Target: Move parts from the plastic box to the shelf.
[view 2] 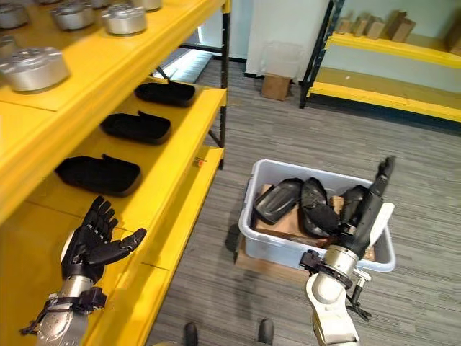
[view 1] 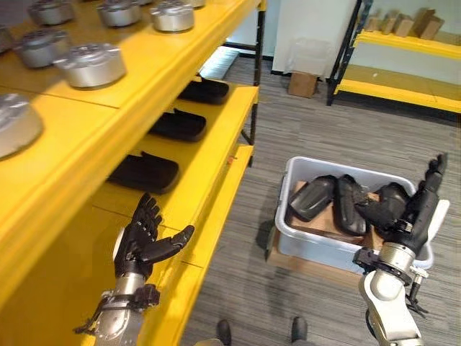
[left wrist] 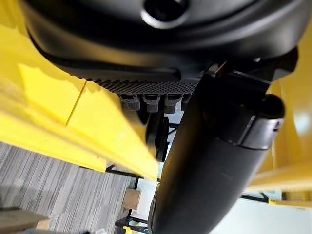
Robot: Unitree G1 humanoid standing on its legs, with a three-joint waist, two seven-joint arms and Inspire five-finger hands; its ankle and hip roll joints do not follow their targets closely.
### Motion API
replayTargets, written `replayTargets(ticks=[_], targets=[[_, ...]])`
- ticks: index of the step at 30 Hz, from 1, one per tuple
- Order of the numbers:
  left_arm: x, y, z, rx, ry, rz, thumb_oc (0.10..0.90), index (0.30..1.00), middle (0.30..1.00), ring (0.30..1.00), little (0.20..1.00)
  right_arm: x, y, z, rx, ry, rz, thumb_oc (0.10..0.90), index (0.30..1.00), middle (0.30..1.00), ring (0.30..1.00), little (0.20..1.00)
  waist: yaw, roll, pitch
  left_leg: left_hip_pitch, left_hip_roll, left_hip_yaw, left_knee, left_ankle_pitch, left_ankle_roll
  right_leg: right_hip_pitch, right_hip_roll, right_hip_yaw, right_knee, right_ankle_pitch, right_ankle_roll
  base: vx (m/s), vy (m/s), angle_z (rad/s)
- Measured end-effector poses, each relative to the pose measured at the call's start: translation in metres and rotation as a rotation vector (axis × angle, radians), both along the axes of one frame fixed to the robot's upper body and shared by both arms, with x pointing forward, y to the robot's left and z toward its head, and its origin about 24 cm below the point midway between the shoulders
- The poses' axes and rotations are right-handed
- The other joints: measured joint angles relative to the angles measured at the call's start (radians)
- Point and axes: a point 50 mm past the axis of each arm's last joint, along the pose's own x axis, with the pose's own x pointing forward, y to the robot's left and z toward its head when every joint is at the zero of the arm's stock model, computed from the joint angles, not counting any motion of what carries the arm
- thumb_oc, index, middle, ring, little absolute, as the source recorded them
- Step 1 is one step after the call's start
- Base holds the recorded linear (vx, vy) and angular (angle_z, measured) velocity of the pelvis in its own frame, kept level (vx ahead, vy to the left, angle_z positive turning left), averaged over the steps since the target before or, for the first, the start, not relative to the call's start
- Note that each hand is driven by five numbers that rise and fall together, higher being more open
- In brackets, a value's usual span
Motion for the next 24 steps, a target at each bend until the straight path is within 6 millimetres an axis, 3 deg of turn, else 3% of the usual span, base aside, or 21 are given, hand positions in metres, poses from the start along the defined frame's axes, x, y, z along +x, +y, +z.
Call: replayTargets(ticks=[3, 8, 10, 13, 15, 18, 19, 21, 23, 24], targets=[[0.001, -0.006, 0.0, -0.009, -0.007, -0.037, 0.9, 1.0, 1.0, 1.0, 1.0, -0.003, -0.013, 0.002, -0.041, 0.013, -0.048, 0.9, 1.0, 1.0, 1.0, 1.0, -0.003, 0.029, -0.004, 0.003, 0.074, -0.001, 0.001, 0.024, -0.034, 0.004, 0.08, -0.01, 0.0, -0.011, -0.054, 0.02, -0.229, -0.01], [0.013, -0.013, 0.009, -0.041, -0.066, -0.094, 0.9, 1.0, 1.0, 1.0, 1.0, -0.004, -0.035, 0.007, -0.108, 0.042, -0.12, 0.9, 1.0, 1.0, 1.0, 1.0, -0.057, 0.064, -0.002, -0.002, 0.157, -0.022, 0.005, 0.042, -0.061, 0.011, 0.168, -0.032, 0.001, -0.042, -0.105, 0.02, -0.268, 0.05], [0.02, -0.016, 0.014, -0.041, -0.095, -0.117, 0.9, 1.0, 1.0, 1.0, 1.0, -0.003, -0.039, 0.001, -0.114, 0.083, -0.14, 0.9, 1.0, 1.0, 1.0, 1.0, -0.064, 0.075, 0.0, -0.002, 0.168, -0.02, 0.005, 0.042, -0.061, 0.01, 0.178, -0.033, 0.001, -0.046, -0.114, 0.01, -0.14, 0.03], [0.025, -0.022, 0.017, -0.045, -0.113, -0.154, 0.9, 1.0, 1.0, 1.0, 1.0, -0.003, -0.044, -0.004, -0.134, 0.135, -0.162, 0.9, 1.0, 1.0, 1.0, 1.0, -0.093, 0.124, 0.004, -0.002, 0.183, -0.005, 0.004, 0.026, -0.065, 0.0, 0.184, -0.025, 0.003, -0.049, -0.12, 0.04, -0.106, -0.11], [0.029, -0.025, 0.02, -0.047, -0.128, -0.165, 0.9, 1.0, 1.0, 1.0, 1.0, -0.004, -0.048, -0.004, -0.151, 0.153, -0.171, 0.9, 1.0, 1.0, 1.0, 1.0, -0.125, 0.142, 0.008, -0.001, 0.187, 0.013, 0.005, 0.022, -0.068, -0.032, 0.183, -0.014, 0.041, -0.067, -0.128, 0.06, -0.018, -0.36], [0.038, -0.036, 0.026, -0.054, -0.155, -0.208, 0.9, 1.0, 1.0, 1.0, 1.0, -0.004, -0.049, -0.01, -0.052, 0.184, -0.089, 0.9, 1.0, 1.0, 1.0, 1.0, -0.177, 0.138, 0.021, 0.02, 0.187, 0.055, 0.009, 0.025, -0.071, -0.054, 0.182, 0.027, 0.069, -0.093, -0.126, 0.08, 0.069, -0.36], [0.04, -0.037, 0.022, -0.056, -0.139, -0.21, 0.9, 1.0, 1.0, 1.0, 1.0, -0.005, -0.044, -0.021, 0.063, 0.219, -0.003, 0.9, 1.0, 1.0, 1.0, 1.0, -0.178, 0.138, 0.023, 0.025, 0.184, 0.083, 0.017, 0.025, -0.072, -0.065, 0.176, 0.043, 0.103, -0.106, -0.125, 0.08, 0.135, -0.38], [0.043, -0.041, 0.019, -0.067, -0.13, -0.214, 0.9, 1.0, 1.0, 1.0, 1.0, -0.012, -0.041, -0.037, 0.13, 0.287, 0.071, 0.9, 1.0, 1.0, 1.0, 1.0, -0.191, 0.143, 0.045, 0.043, 0.173, 0.084, 0.026, 0.025, -0.072, -0.041, 0.162, 0.052, 0.104, -0.102, -0.126, 0.09, 0.163, -0.09], [0.043, -0.043, 0.018, -0.088, -0.128, -0.189, 0.9, 1.0, 1.0, 1.0, 1.0, -0.01, -0.039, -0.036, 0.12, 0.292, 0.111, 0.9, 1.0, 1.0, 1.0, 1.0, -0.183, 0.145, 0.049, 0.056, 0.152, 0.084, 0.005, 0.015, -0.067, -0.022, 0.146, 0.032, 0.102, -0.107, -0.112, 0.08, 0.132, 0.31], [0.026, -0.035, 0.002, -0.091, -0.053, -0.152, 0.9, 1.0, 1.0, 1.0, 1.0, -0.003, -0.033, -0.032, 0.12, 0.271, 0.141, 0.9, 1.0, 1.0, 1.0, 1.0, -0.114, 0.084, 0.047, 0.071, 0.112, 0.074, 0.004, -0.01, -0.058, 0.019, 0.109, 0.027, 0.056, -0.071, -0.084, 0.07, 0.004, 0.18]])
